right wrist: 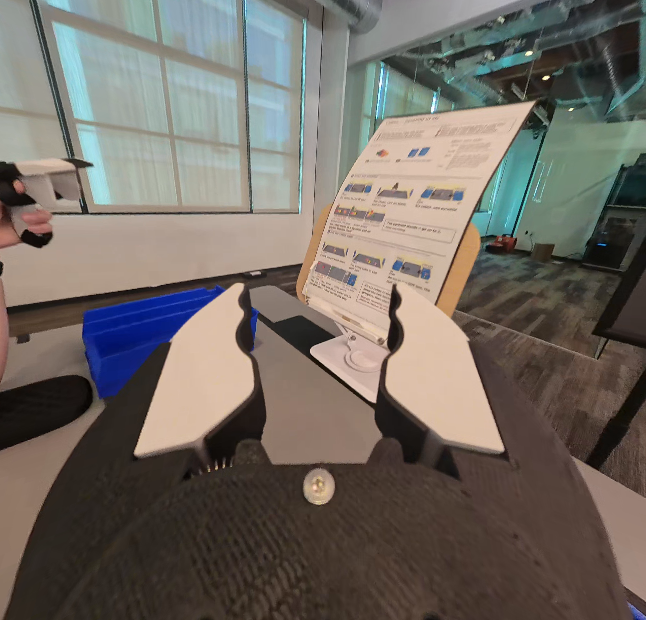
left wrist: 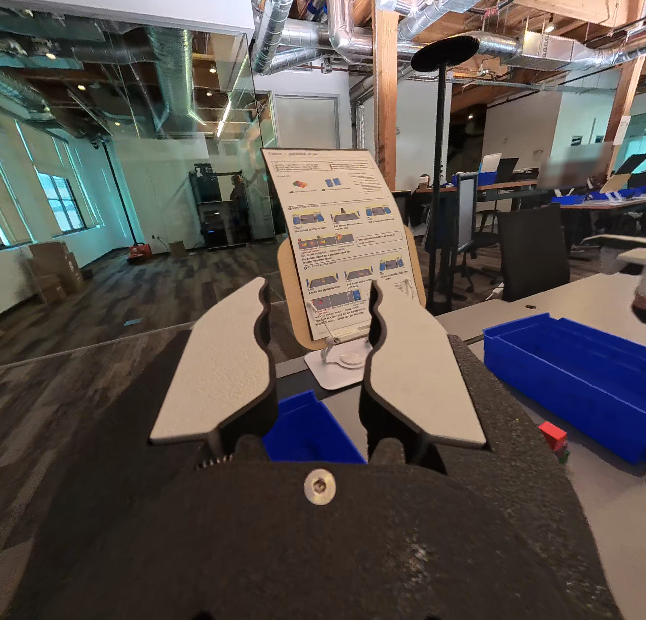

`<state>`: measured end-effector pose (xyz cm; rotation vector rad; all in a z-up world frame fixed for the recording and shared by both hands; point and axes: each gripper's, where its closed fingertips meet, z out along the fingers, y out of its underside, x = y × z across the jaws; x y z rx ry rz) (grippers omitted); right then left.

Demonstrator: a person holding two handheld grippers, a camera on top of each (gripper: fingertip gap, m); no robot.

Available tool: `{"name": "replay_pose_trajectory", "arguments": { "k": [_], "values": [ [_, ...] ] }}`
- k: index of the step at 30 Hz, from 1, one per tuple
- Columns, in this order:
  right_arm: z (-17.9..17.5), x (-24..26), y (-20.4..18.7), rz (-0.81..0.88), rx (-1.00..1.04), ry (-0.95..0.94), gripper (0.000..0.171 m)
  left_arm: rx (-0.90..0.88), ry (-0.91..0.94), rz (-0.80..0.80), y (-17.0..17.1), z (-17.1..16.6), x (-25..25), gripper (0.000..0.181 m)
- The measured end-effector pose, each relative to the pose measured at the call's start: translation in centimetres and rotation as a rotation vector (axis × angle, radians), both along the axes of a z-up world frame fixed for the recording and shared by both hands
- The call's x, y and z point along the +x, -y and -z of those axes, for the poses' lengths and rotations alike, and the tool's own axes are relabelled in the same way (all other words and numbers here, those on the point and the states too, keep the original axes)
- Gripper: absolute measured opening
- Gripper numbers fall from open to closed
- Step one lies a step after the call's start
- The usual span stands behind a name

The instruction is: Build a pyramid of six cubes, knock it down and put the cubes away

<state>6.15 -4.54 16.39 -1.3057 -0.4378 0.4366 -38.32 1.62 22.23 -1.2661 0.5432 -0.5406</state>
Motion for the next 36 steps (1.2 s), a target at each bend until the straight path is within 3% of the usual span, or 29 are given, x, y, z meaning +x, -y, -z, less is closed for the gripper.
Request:
{"name": "replay_pose_trajectory", "arguments": {
  "k": [8,13,19,25,29,36],
  "values": [
    [2.0,-4.3,-3.1,0.001,-0.058,0.097,0.075,-0.084,-0.024,0.046,-0.9,1.8,-1.2,0.058],
    [1.4,-4.3,-2.8,0.033,-0.055,0.142,0.072,-0.061,-0.04,0.123,0.1,1.6,1.9,0.057],
    [1.4,-0.3,-2.9,0.231,-0.114,0.17,0.069,-0.052,-0.065,0.068,-0.9,2.0,4.2,0.054],
    [3.2,4.5,-2.2,0.411,-0.14,0.278,0.063,-0.08,0.023,0.232,-0.7,3.0,10.8,0.053],
    [2.8,7.1,-1.3,0.531,-0.008,0.317,0.041,-0.111,0.115,0.217,-2.4,4.3,13.5,0.057],
    [4.2,9.5,-1.6,0.561,-0.039,0.351,0.034,-0.034,0.042,0.177,-2.4,5.7,15.7,0.044]
  ]
}}
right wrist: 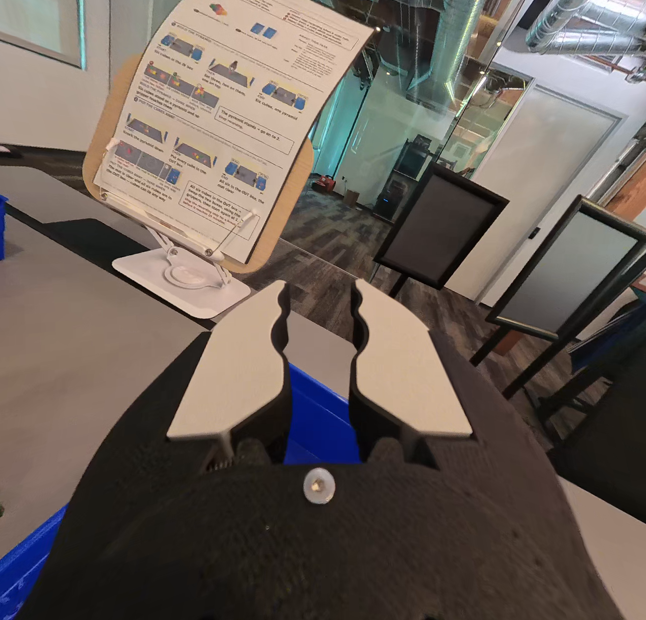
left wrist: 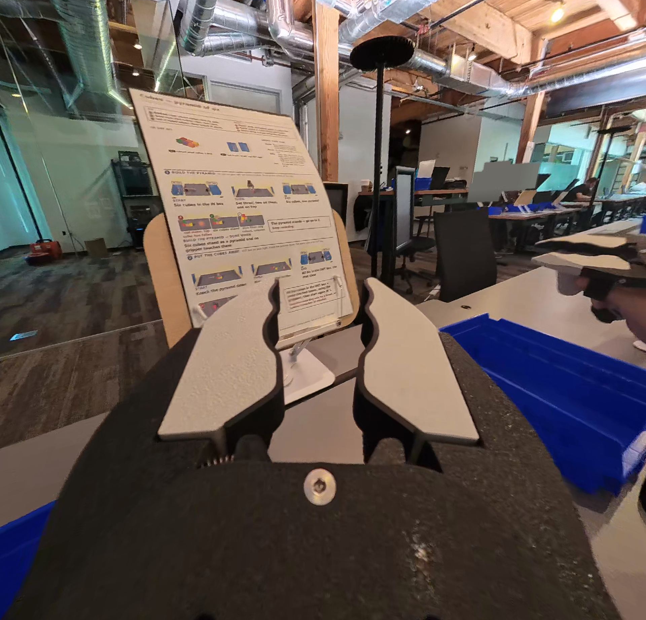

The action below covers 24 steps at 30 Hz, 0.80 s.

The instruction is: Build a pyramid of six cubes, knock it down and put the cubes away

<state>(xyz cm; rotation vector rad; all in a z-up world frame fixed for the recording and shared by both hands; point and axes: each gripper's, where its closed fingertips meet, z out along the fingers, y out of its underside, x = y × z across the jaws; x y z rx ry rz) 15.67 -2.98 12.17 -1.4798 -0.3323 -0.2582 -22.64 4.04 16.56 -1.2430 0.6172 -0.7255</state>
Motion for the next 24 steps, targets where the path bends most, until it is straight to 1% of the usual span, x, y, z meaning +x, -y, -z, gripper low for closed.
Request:
{"name": "replay_pose_trajectory", "arguments": {
  "k": [3,5,8,11,14,18,20,22,24],
  "values": [
    [0.4,0.4,0.0,-0.039,-0.008,-0.043,0.031,-0.039,0.052,0.088,1.4,-0.8,1.5,0.041],
    [0.6,1.0,0.0,-0.034,-0.002,-0.065,0.03,-0.062,0.036,0.143,2.2,-1.2,2.7,0.041],
    [0.9,0.9,-0.2,-0.069,-0.007,-0.105,0.03,-0.039,-0.009,0.132,2.4,-1.1,3.2,0.041],
    [1.3,0.8,-0.5,-0.065,-0.019,-0.087,0.029,-0.019,-0.018,0.109,2.1,-0.1,2.8,0.038],
    [1.7,0.5,-0.8,-0.046,-0.046,-0.043,0.029,-0.067,-0.049,0.17,2.0,0.9,2.8,0.036],
    [1.5,0.2,-0.7,-0.043,-0.042,-0.017,0.029,-0.118,-0.003,0.245,2.7,1.0,2.7,0.028],
    [1.2,0.1,-0.7,-0.048,-0.036,-0.026,0.029,-0.122,-0.04,0.261,3.1,1.2,3.0,0.028],
    [1.0,-0.2,-0.6,-0.074,-0.021,-0.062,0.029,-0.1,-0.084,0.232,3.0,1.6,3.0,0.029],
    [1.2,-0.5,-0.7,-0.101,-0.025,-0.089,0.029,-0.084,-0.085,0.206,2.8,1.6,2.9,0.029]
  ]
}}
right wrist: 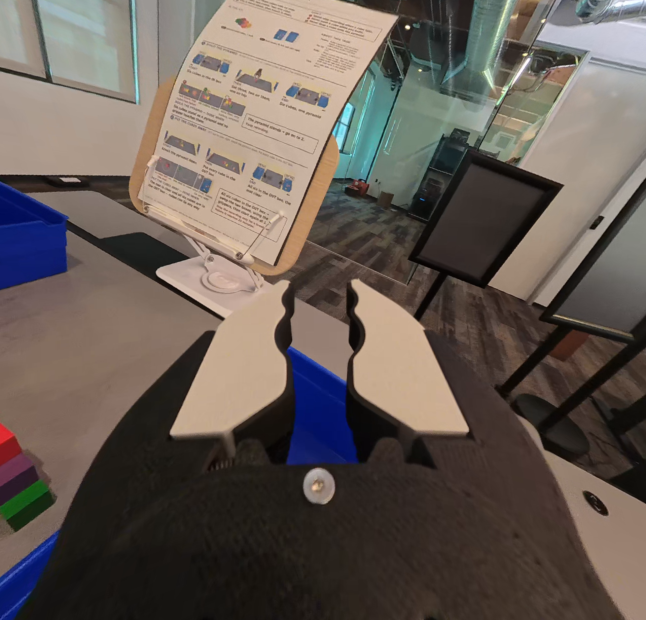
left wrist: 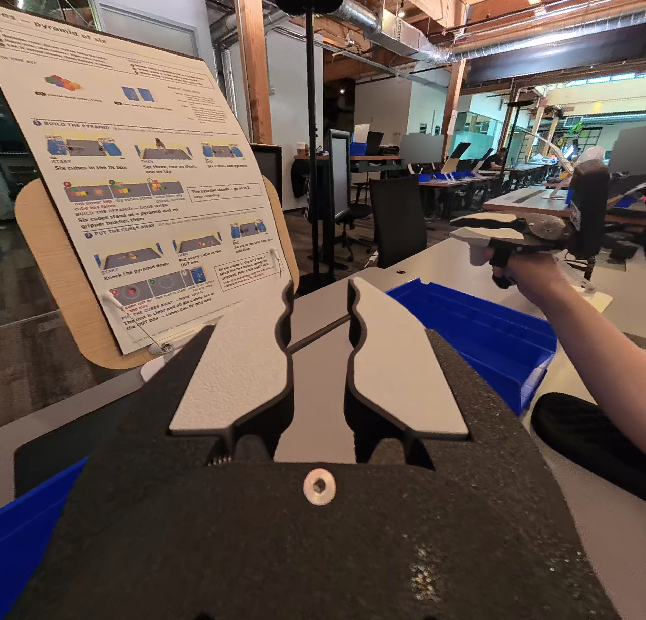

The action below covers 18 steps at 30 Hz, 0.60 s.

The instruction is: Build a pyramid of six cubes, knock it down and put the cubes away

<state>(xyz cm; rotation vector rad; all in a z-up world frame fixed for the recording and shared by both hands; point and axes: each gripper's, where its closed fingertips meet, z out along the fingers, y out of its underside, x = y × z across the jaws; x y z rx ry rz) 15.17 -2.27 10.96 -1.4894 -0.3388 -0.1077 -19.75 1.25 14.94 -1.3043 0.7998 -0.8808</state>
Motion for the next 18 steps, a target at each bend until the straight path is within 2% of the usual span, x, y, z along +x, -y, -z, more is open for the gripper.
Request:
{"name": "replay_pose_trajectory", "arguments": {
  "k": [7,18],
  "values": [
    [0.6,0.8,0.0,0.007,-0.019,-0.02,0.029,-0.045,0.029,-0.005,-0.9,0.5,-0.2,0.026],
    [-0.1,2.0,1.1,-0.025,0.014,-0.136,0.029,-0.045,0.018,0.012,0.1,0.2,-0.2,0.026]
  ]
}}
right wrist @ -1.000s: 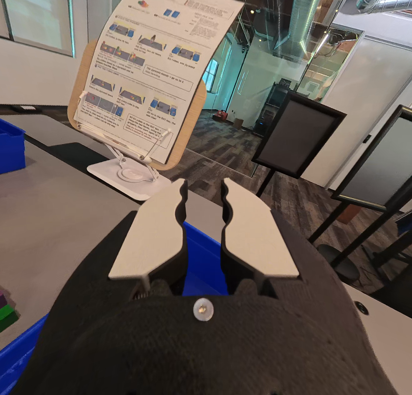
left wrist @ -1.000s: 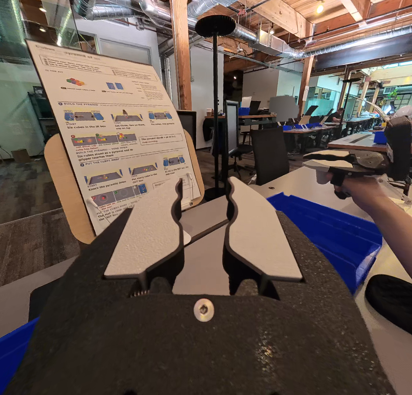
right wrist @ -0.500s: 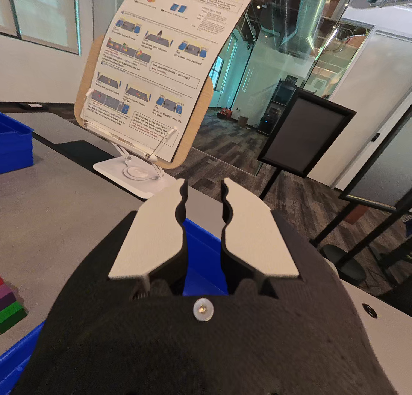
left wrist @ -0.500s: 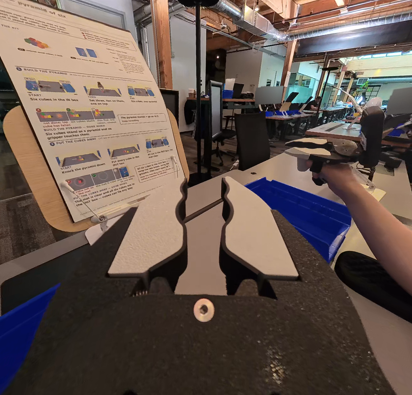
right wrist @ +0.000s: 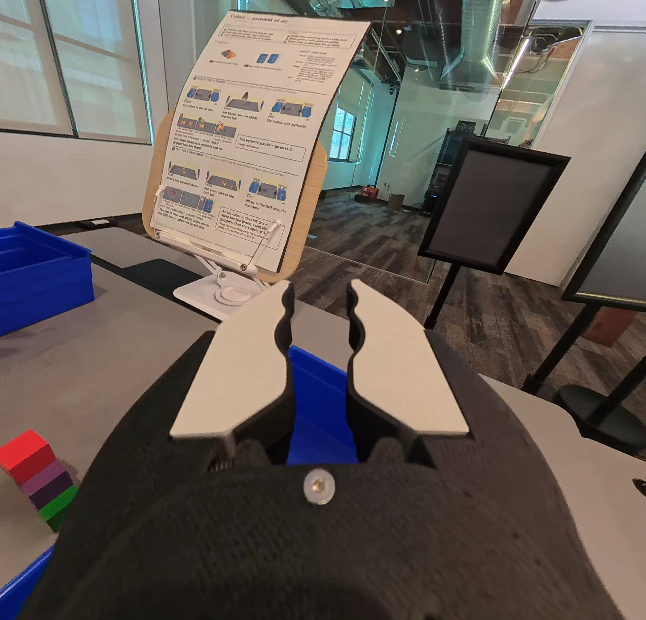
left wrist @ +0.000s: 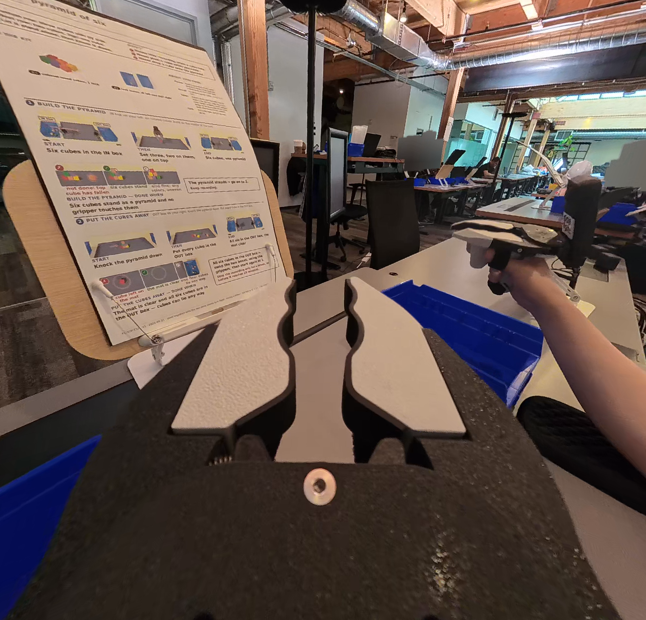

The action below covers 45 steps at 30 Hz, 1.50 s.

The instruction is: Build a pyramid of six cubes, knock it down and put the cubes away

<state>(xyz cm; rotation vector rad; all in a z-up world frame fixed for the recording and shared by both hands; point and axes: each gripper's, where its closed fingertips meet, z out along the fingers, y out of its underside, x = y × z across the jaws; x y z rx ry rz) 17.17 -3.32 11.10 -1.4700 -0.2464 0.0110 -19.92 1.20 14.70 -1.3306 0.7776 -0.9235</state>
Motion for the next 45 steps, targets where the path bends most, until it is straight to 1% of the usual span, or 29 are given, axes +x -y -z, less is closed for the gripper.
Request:
{"name": "replay_pose_trajectory", "arguments": {
  "k": [4,7,10,17,23,28,31,35,38,41,45],
  "values": [
    [-0.3,-0.1,0.2,-0.021,0.008,-0.031,0.029,0.019,-0.046,-0.01,-0.2,0.6,0.5,0.026],
    [-0.2,-0.5,0.1,-0.026,-0.004,-0.015,0.03,0.016,-0.08,-0.014,-0.3,1.1,0.6,0.026],
    [-0.4,-0.7,0.2,-0.034,-0.001,-0.005,0.03,0.012,-0.076,-0.007,0.0,0.9,0.4,0.026],
    [-0.2,-0.5,0.1,-0.065,-0.01,-0.055,0.031,0.015,-0.066,-0.004,0.5,0.2,-0.3,0.026],
    [-0.3,-0.7,0.0,-0.07,-0.01,-0.038,0.031,0.026,-0.073,-0.01,0.6,0.2,-0.1,0.026],
    [0.6,-2.0,-0.4,-0.085,-0.073,0.025,0.032,0.028,-0.16,-0.014,0.2,1.9,1.0,0.026],
    [0.7,-3.5,-0.5,-0.123,-0.1,0.06,0.033,0.045,-0.194,-0.059,-0.5,2.4,1.0,0.026],
    [1.0,-6.2,-0.4,-0.233,-0.157,0.072,0.036,0.042,-0.236,-0.072,-0.8,3.1,1.3,0.026],
    [1.2,-7.8,0.0,-0.312,-0.2,0.046,0.041,0.053,-0.265,-0.12,-1.4,3.5,0.9,0.027],
    [0.8,-8.0,0.2,-0.3,-0.193,0.053,0.045,0.062,-0.28,-0.144,-1.9,3.7,0.5,0.027],
    [-0.3,-7.7,0.7,-0.29,-0.161,0.01,0.05,0.033,-0.248,-0.085,-1.2,3.3,0.6,0.027]
  ]
}}
